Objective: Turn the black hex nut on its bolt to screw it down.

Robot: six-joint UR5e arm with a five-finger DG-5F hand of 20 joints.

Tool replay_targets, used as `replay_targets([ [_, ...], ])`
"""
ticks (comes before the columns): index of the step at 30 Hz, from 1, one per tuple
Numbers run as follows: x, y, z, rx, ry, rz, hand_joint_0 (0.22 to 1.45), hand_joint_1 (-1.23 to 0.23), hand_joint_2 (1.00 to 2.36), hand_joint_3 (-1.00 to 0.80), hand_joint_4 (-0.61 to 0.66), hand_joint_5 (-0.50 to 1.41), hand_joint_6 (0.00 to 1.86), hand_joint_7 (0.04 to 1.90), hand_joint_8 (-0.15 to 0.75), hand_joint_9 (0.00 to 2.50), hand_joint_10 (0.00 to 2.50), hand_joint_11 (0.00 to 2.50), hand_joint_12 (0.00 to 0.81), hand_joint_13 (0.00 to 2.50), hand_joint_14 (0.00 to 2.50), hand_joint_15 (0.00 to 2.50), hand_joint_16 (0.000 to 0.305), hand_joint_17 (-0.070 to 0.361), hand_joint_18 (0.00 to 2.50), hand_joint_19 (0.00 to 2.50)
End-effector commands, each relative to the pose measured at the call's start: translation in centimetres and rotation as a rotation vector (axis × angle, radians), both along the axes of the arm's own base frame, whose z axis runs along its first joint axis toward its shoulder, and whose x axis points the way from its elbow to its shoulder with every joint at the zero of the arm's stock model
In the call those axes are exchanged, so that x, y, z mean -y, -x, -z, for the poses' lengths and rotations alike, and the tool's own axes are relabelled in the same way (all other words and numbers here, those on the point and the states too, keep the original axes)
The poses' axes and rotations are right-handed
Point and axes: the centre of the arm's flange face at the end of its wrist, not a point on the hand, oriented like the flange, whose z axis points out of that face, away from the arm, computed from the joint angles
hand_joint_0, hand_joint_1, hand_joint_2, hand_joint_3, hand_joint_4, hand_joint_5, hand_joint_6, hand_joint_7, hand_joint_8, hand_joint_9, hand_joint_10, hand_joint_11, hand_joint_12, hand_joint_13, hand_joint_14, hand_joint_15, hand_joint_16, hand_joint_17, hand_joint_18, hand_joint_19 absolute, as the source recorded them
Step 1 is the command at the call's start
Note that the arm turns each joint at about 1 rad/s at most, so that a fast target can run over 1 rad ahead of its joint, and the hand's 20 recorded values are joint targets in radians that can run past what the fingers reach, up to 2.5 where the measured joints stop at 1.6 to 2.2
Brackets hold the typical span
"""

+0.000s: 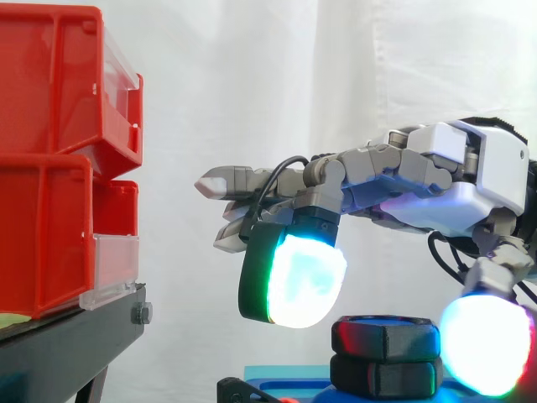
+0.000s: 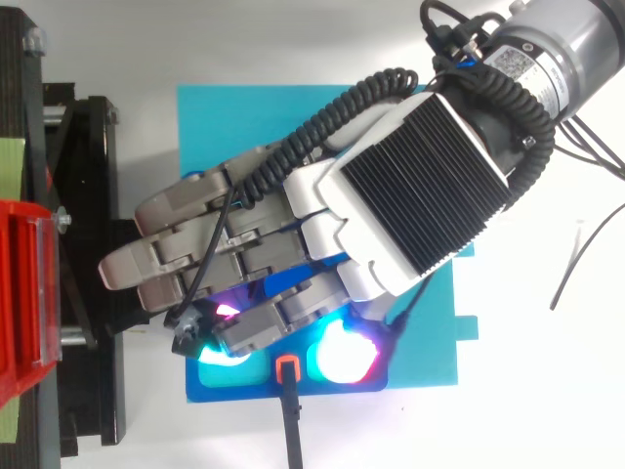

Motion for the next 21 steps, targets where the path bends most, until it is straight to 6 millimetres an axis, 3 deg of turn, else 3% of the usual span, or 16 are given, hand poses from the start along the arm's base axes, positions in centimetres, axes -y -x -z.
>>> replay_targets([
  [1, -0.1, 0.0, -0.2, 0.003, 0.0, -0.001, 0.55, -0.72, 1.0, -0.3, 0.37, -0.11, 0.5, 1.01, 0.409, 0.46, 0.0, 0.09, 0.34, 0.22, 0.0, 0.01, 0.054, 0.12, 0.17, 0.32],
  [3, -0.1, -0.1, -0.2, 0.003, 0.001, -0.003, 0.5, -0.67, 1.17, -0.34, 0.38, -0.1, 0.5, 1.0, 0.42, 0.45, 0.0, 0.1, 0.35, 0.21, 0.0, 0.01, 0.055, 0.124, 0.13, 0.32],
  [4, -0.1, -0.1, -0.3, 0.006, 0.001, -0.004, 0.52, -0.67, 1.0, -0.33, 0.38, -0.11, 0.5, 1.01, 0.414, 0.45, 0.0, 0.1, 0.344, 0.19, 0.0, 0.0, 0.054, 0.121, 0.12, 0.32],
  [7, -0.2, 0.0, -0.4, 0.005, 0.006, -0.014, 0.45, -0.63, 1.0, -0.5, 0.34, -0.11, 0.5, 1.01, 0.371, 0.42, 0.0, 0.09, 0.303, 0.17, 0.0, 0.01, 0.045, 0.101, 0.06, 0.33],
  [13, -0.2, 0.0, -0.6, 0.007, 0.013, -0.029, 0.38, -0.54, 1.0, -0.5, 0.37, -0.11, 0.5, 1.0, 0.407, 0.43, 0.0, 0.1, 0.336, 0.18, 0.0, 0.0, 0.052, 0.117, 0.1, 0.31],
  [18, -0.2, -0.1, -1.1, -0.004, 0.014, -0.035, 0.37, -0.55, 1.0, -0.5, 0.38, -0.11, 0.5, 1.0, 0.41, 0.43, 0.0, 0.1, 0.337, 0.19, 0.0, 0.0, 0.053, 0.118, 0.11, 0.3],
  [21, -0.1, -0.1, -1.2, -0.012, 0.014, -0.032, 0.46, -0.61, 1.0, -0.5, 0.33, -0.12, 0.5, 1.0, 0.369, 0.41, 0.0, 0.08, 0.297, 0.16, 0.0, 0.0, 0.044, 0.099, 0.06, 0.31],
])
